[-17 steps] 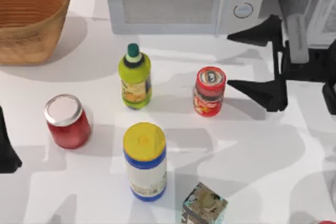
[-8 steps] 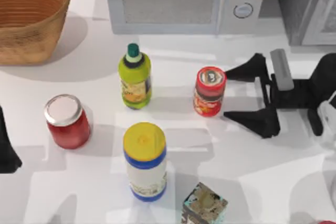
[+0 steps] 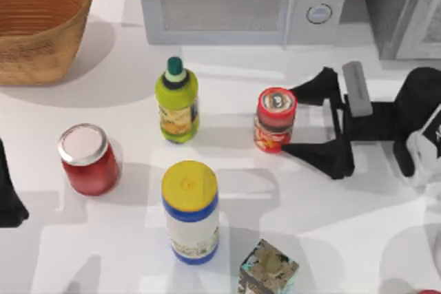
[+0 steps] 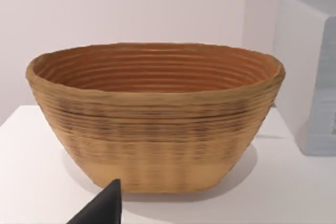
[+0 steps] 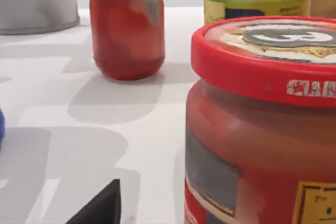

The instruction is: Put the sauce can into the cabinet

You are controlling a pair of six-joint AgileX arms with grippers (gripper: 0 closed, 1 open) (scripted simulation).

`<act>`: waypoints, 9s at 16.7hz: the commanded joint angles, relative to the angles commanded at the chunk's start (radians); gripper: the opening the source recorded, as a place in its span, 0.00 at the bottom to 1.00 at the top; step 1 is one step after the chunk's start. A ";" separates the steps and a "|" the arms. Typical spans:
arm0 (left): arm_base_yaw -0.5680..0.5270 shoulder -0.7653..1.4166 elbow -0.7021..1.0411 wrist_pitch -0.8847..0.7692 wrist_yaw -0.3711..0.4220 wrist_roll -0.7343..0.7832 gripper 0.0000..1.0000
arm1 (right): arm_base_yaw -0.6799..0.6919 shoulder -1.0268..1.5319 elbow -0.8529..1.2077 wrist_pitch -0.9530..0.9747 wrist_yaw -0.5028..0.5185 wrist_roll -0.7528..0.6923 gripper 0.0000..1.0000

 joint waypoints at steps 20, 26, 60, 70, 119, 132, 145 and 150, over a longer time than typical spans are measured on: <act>0.000 0.000 0.000 0.000 0.000 0.000 1.00 | 0.090 0.021 0.045 -0.060 0.090 -0.036 0.17; 0.000 0.000 0.000 0.000 0.000 0.000 1.00 | 0.090 0.021 0.045 -0.060 0.090 -0.036 0.00; 0.000 0.000 0.000 0.000 0.000 0.000 1.00 | 0.044 -0.848 -0.220 -0.664 0.331 -0.026 0.00; 0.000 0.000 0.000 0.000 0.000 0.000 1.00 | -0.024 -1.349 -0.480 -0.906 0.638 -0.049 0.00; 0.000 0.000 0.000 0.000 0.000 0.000 1.00 | -0.025 -1.661 0.099 -1.869 1.505 -0.160 0.00; 0.000 0.000 0.000 0.000 0.000 0.000 1.00 | 0.038 -1.218 0.748 -2.033 1.571 -0.081 0.00; 0.000 0.000 0.000 0.000 0.000 0.000 1.00 | -0.014 -0.927 1.001 -1.991 1.526 -0.080 0.00; 0.000 0.000 0.000 0.000 0.000 0.000 1.00 | -0.043 -0.729 1.162 -1.965 1.500 -0.079 0.00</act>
